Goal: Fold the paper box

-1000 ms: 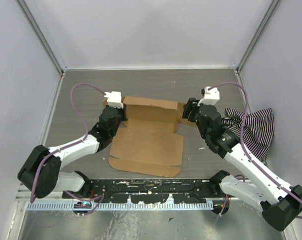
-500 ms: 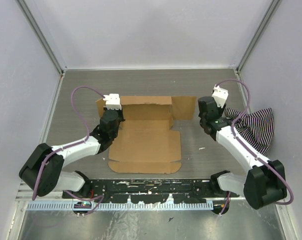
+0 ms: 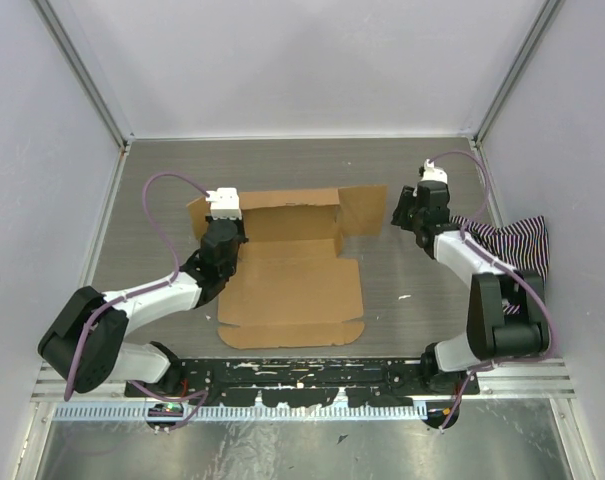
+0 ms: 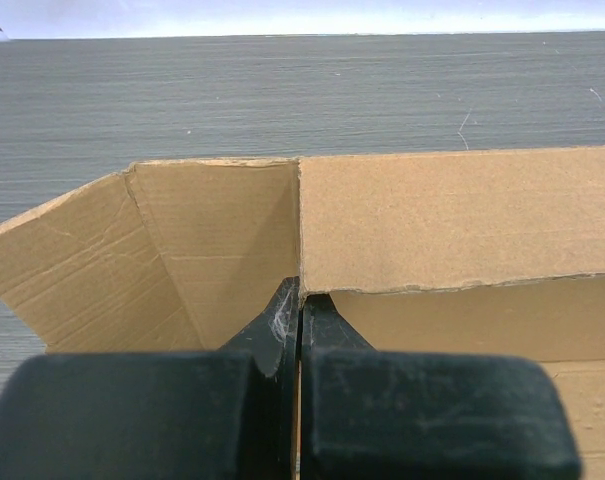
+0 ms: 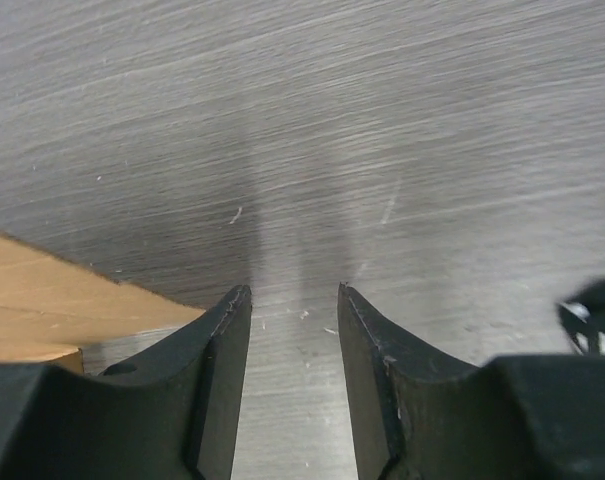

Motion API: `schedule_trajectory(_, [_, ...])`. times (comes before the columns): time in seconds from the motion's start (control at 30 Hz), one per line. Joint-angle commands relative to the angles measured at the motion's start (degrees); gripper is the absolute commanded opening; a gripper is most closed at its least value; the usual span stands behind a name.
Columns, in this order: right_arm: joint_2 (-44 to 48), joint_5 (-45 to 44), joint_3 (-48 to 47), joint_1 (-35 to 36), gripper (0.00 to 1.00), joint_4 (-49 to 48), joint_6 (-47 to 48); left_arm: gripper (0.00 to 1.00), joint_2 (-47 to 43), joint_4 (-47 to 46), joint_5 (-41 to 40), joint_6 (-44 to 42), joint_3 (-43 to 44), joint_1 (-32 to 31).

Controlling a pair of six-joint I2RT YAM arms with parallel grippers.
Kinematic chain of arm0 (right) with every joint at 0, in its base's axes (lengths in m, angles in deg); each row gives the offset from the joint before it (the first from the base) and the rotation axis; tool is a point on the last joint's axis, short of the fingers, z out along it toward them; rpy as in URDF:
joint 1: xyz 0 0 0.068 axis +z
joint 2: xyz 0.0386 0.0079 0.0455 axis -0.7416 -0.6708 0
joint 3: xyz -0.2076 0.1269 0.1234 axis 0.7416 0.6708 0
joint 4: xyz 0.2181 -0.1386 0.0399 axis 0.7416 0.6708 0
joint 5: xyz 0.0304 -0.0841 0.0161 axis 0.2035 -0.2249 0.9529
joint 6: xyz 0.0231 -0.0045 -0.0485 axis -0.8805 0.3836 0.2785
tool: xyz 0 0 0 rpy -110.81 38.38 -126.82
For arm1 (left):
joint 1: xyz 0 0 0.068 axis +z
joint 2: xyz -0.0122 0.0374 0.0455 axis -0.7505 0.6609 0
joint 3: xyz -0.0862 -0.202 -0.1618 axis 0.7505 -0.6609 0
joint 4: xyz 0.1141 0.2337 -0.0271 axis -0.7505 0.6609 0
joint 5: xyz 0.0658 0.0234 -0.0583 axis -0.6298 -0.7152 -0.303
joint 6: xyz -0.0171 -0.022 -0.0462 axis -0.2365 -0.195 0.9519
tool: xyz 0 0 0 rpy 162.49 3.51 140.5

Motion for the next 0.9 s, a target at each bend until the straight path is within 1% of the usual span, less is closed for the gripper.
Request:
schedule_trajectory(0.0, [-5.2,14.0,-3.8,-1.6,0.44,-11.4,2.4,0.00,-0.8,1.4,-2.2,-0.2,0.8,-0.5])
schedule_trajectory(0.1, [-6.0,18.3,-3.8,-1.6,0.43,-12.7,3.2,0.00,-1.0,2.4,-2.5,-0.4,1.3,-0.6])
schedule_trajectory(0.3, [-4.4,24.2,-3.4,-1.6,0.42,-12.3,5.9,0.00,-0.6,3.4,-3.2,-0.9,2.3,-1.0])
schedule_trajectory(0.47, [-1.8,35.7,-3.6,-1.6,0.43,-8.5,7.8,0.00,-0.1,3.8,-3.4,-1.4,2.8,-1.3])
schedule_trajectory(0.63, [2.6,40.6,0.1,-1.5,0.44,-7.9,8.1,0.00,0.6,3.9,-3.0,-1.4,3.0,-1.6])
schedule_trajectory(0.87, [0.3,47.3,-1.4,-0.2,0.44,-8.0,9.5,0.00,1.1,3.0,-2.2,-0.7,2.5,-2.0])
